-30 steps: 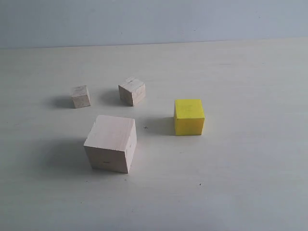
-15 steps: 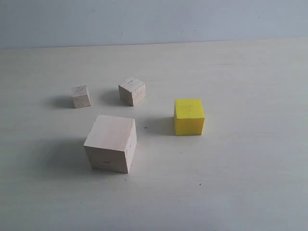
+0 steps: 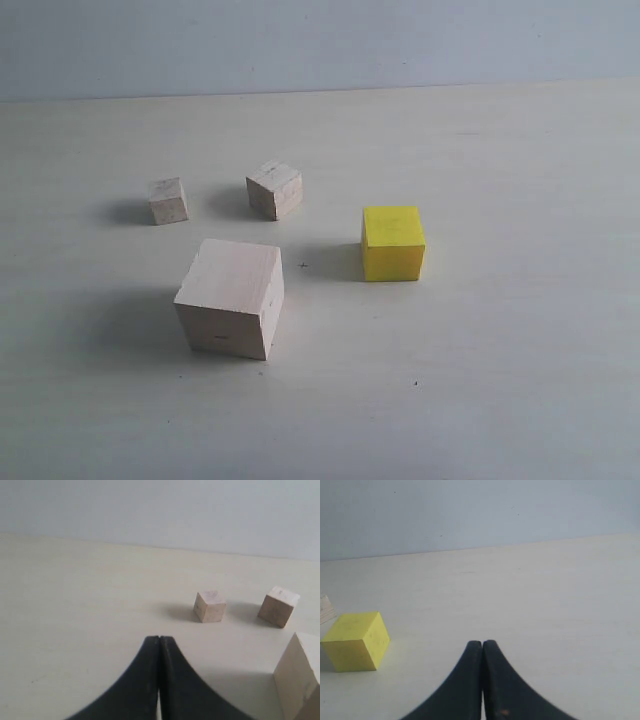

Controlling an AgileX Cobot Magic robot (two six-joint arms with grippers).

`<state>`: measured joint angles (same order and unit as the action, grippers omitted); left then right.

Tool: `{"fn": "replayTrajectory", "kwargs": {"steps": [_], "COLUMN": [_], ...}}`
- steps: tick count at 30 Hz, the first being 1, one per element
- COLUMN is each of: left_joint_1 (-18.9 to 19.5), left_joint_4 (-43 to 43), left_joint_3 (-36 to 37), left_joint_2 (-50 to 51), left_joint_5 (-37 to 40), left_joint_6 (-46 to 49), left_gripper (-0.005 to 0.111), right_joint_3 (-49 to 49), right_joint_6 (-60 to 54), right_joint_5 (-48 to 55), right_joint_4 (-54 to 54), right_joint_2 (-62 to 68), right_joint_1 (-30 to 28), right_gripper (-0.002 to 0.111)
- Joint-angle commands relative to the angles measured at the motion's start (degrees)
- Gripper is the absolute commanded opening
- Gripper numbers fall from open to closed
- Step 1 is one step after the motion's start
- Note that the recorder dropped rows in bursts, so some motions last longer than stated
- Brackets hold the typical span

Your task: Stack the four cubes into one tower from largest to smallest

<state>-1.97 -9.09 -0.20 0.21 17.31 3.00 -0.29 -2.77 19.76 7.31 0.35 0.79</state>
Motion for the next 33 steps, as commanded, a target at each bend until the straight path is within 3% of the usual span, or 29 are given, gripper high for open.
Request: {"fn": "replayTrajectory", "kwargs": {"steps": [1,6,15,18,20,21,22,26,33], "left_joint_1": [-0.4,-0.4,-0.4,-0.4,-0.4,-0.4,-0.4,-0.4,-0.5], "left_joint_4": [0.1,0.1,0.1,0.1,-0.6,-2.2,-2.3,-2.1,-3.7], "left_joint_3": [0.2,0.2,0.2,0.2,0.2,0.2,0.2,-2.7,-8.2], "left_joint_2": [-0.2,-0.2,-0.2,-0.2,-0.2,-0.2,-0.2,-0.2,1.0], "left_joint_5": [-9.2,-18.6,-18.7,-21.5,-24.8,-25.7,-25.4,-17.3,-10.4], "left_joint_6": [0.2,0.2,0.2,1.3,0.7,-0.6,-0.7,-0.5,-0.5], "left_gripper": [0.0,0.0,0.0,0.0,0.0,0.0,0.0,0.0,0.0], "right_joint_3": [0.3,0.3,0.3,0.3,0.3,0.3,0.3,-4.7,-14.7], "right_joint_6": [0.0,-0.3,-0.3,-0.3,-0.3,2.3,4.1,5.8,5.9], "right_joint_5": [-6.0,-13.5,-16.1,-22.4,-31.3,-40.4,-42.3,-35.1,-22.7], "right_joint_4": [0.2,0.1,0.0,0.0,0.2,2.4,3.3,4.1,4.3], "right_joint_2": [-0.4,-0.4,-0.4,-0.4,-0.4,-0.4,-0.4,-0.4,6.8], "right_joint_1": [0.2,0.2,0.2,0.2,0.2,0.2,0.2,0.2,0.2], "right_gripper": [0.0,0.0,0.0,0.0,0.0,0.0,0.0,0.0,0.0]}}
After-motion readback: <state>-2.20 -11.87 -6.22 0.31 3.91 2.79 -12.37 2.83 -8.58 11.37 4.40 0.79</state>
